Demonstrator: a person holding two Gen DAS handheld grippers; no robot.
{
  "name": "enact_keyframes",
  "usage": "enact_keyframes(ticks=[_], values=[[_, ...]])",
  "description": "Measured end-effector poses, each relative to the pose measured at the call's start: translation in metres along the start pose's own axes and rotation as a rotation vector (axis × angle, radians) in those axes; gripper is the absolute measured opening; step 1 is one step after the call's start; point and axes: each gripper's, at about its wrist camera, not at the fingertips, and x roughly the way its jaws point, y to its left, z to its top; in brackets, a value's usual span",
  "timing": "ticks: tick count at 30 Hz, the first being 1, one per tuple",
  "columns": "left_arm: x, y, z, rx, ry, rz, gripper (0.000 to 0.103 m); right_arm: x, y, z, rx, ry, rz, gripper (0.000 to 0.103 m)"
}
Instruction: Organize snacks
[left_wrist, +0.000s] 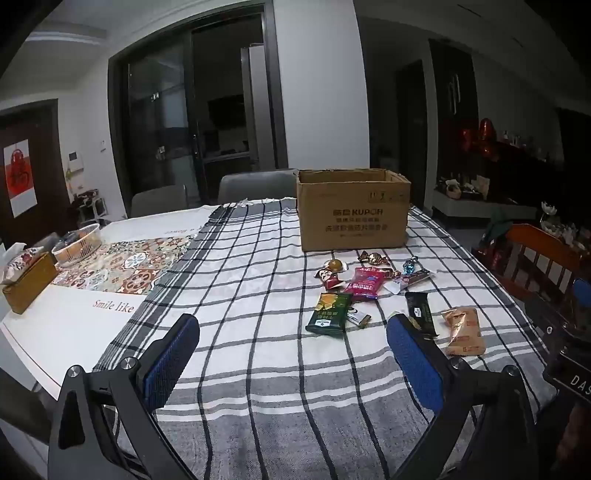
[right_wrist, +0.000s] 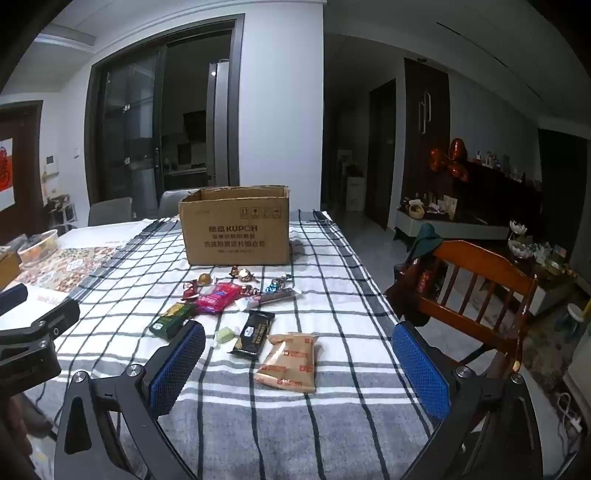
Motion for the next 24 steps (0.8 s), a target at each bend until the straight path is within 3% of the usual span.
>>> enact_keyframes(ticks=[24], values=[[-0.0005,-0.0011,0.0049,-0.004,-0.004,-0.029,0.103,0.0007,0.0003,0.0004,0.0,0.006,0.002,0.102]])
